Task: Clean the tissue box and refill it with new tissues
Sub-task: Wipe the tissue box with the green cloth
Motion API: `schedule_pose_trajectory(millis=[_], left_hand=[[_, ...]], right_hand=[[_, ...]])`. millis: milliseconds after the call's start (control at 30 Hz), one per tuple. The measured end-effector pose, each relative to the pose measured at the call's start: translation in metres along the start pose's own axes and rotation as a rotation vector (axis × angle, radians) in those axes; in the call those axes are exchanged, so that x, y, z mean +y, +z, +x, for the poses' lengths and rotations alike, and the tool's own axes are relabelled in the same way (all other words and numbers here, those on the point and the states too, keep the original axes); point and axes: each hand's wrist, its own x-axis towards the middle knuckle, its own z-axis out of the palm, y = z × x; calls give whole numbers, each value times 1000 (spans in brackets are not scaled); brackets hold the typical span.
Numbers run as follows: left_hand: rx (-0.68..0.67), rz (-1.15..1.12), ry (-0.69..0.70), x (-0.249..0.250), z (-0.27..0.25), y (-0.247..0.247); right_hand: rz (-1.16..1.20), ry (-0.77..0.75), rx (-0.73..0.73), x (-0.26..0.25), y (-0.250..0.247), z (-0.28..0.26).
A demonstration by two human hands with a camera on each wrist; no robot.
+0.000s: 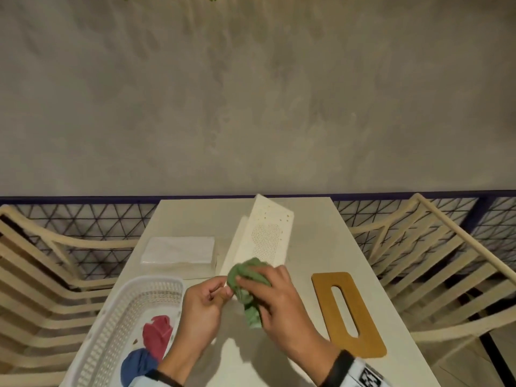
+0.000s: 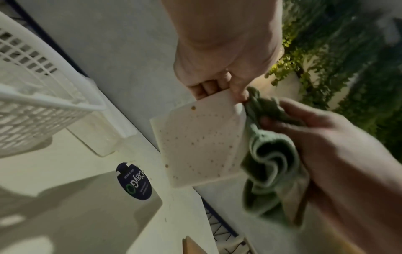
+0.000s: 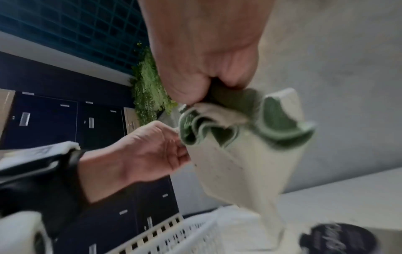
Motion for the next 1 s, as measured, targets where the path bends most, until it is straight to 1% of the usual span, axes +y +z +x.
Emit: schedule_pose_trajectory(millis=[33, 67, 133, 167, 200, 233, 300, 333, 367, 433, 467, 500, 533, 567, 633, 667, 700, 767, 800, 833, 900, 967, 1000], left_hand=[[-17, 0, 8, 2, -1, -3], [-42, 19, 17, 3, -2, -4], [-66, 24, 33, 3, -5, -2], [-59, 20, 42, 3, -5, 1], [-46, 14, 50, 3, -5, 4], [-22, 8, 56, 2, -3, 5], [0, -31, 74, 1, 0, 3], [-16, -33, 74, 1, -1, 1], [-39, -26, 70, 2, -3, -1], [-70, -8, 61, 3, -7, 0], [-73, -6, 58, 2, -8, 3], [-64, -7, 57, 3, -7, 6], [-44, -15, 65, 5, -5, 8], [-20, -28, 76, 6, -3, 8], [-10, -45, 90, 5, 1, 3], [-19, -37, 90, 5, 0, 1], [-25, -13, 90, 4, -2, 1], [-30, 31, 89, 0, -3, 7], [-31, 33, 87, 2, -4, 10], [-22, 28, 89, 3, -3, 11], [12, 0, 106, 4, 2, 8], [13, -20, 107, 0, 3, 1], [-2, -16, 94, -2, 1, -2]], right_hand=[[26, -23, -4, 4, -5, -9], [23, -11, 26, 13, -11, -11], [-26, 100, 146, 28, -21, 3], [-44, 130, 197, 25, -23, 15], [-49, 114, 224, 14, -21, 23], [-47, 50, 218, 1, -15, 26], [-41, -122, 137, -5, -2, 9], [-31, -173, 111, 0, -4, -3], [-28, -177, 120, 9, -11, -9], [-80, -94, 223, 27, -25, -3], [-111, -42, 278, 29, -28, 7], [-114, -13, 295, 22, -27, 16], [-98, -23, 264, 11, -21, 20], [-73, -80, 216, 2, -13, 18], [-29, -212, 137, 3, -7, -3], [-27, -230, 126, 11, -12, -11], [-49, -204, 143, 20, -21, -12], [-110, -59, 212, 30, -33, 3], [-105, 7, 233, 28, -34, 15], [-84, 34, 225, 20, -30, 24], [-24, -37, 167, 1, -14, 22], [19, -129, 101, 5, -10, -3], [10, -143, 96, 13, -15, -11]])
